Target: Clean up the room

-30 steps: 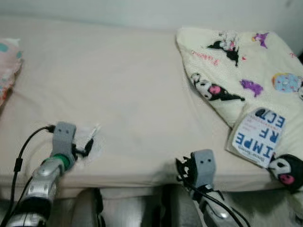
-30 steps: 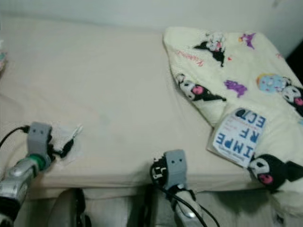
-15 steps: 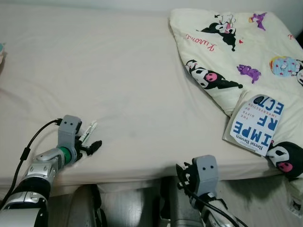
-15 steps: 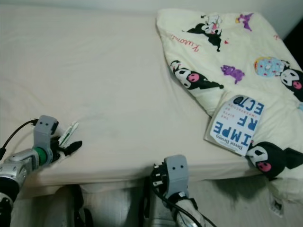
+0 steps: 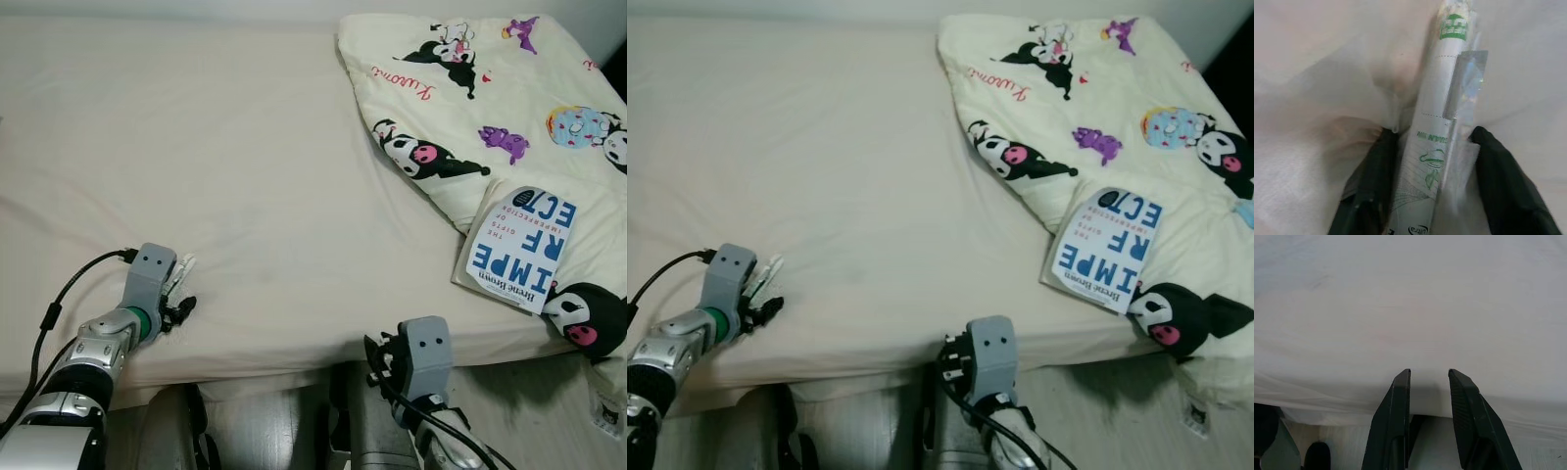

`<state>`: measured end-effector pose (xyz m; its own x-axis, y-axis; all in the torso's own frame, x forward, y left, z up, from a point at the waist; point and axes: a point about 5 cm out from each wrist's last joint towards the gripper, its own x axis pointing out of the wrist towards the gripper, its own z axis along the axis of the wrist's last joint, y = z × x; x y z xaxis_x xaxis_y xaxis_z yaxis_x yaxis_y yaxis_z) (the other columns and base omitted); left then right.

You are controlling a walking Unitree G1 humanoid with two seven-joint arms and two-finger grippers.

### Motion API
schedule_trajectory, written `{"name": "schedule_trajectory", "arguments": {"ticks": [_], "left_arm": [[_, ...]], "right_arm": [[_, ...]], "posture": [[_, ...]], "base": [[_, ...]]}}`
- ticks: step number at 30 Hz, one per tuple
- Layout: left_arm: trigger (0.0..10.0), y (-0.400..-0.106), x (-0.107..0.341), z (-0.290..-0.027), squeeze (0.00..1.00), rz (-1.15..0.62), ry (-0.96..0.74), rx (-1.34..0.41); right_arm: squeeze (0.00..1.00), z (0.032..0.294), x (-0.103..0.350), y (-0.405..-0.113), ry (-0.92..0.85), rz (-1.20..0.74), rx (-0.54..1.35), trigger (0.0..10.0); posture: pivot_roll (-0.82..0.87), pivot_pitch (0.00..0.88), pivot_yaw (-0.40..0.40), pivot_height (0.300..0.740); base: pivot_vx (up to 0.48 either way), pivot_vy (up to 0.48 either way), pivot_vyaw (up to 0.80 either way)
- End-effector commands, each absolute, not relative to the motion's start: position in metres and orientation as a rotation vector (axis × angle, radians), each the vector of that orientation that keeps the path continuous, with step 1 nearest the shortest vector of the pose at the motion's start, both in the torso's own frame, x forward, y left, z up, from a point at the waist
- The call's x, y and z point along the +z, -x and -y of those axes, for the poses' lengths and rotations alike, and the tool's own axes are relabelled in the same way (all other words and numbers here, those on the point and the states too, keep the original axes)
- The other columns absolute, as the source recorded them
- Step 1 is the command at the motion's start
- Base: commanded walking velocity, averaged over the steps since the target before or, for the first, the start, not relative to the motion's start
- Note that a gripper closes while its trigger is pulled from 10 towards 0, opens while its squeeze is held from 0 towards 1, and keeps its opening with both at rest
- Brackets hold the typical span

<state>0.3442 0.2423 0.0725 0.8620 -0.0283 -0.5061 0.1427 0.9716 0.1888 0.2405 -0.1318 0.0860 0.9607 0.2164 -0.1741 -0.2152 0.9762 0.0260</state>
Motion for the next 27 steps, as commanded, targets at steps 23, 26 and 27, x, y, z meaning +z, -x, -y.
{"name": "schedule_trajectory", "arguments": {"ticks": [23, 26, 27], "left_arm": [[10.0, -0.309, 0.135, -0.185, 0.0, 0.169, -0.247, -0.029], [10.0, -0.299, 0.153, -0.175, 0.0, 0.245, -0.269, -0.057], [10.0, -0.299, 0.153, -0.175, 0.0, 0.245, -0.269, -0.057]], "right_arm": [[0.0, 0.133, 0.082, -0.265, -0.024, -0.158, 0.185, 10.0], [0.0, 0.135, 0.081, -0.267, -0.026, -0.151, 0.173, 10.0], [0.0, 0.135, 0.081, -0.267, -0.026, -0.151, 0.173, 10.0]], "posture": [[-0.03, 0.185, -0.002, 0.595], [-0.01, 0.158, -0.001, 0.595], [-0.01, 0.158, -0.001, 0.595]], "base": [[0.0, 0.0, 0.0], [0.0, 0.0, 0.0], [0.0, 0.0, 0.0]]}}
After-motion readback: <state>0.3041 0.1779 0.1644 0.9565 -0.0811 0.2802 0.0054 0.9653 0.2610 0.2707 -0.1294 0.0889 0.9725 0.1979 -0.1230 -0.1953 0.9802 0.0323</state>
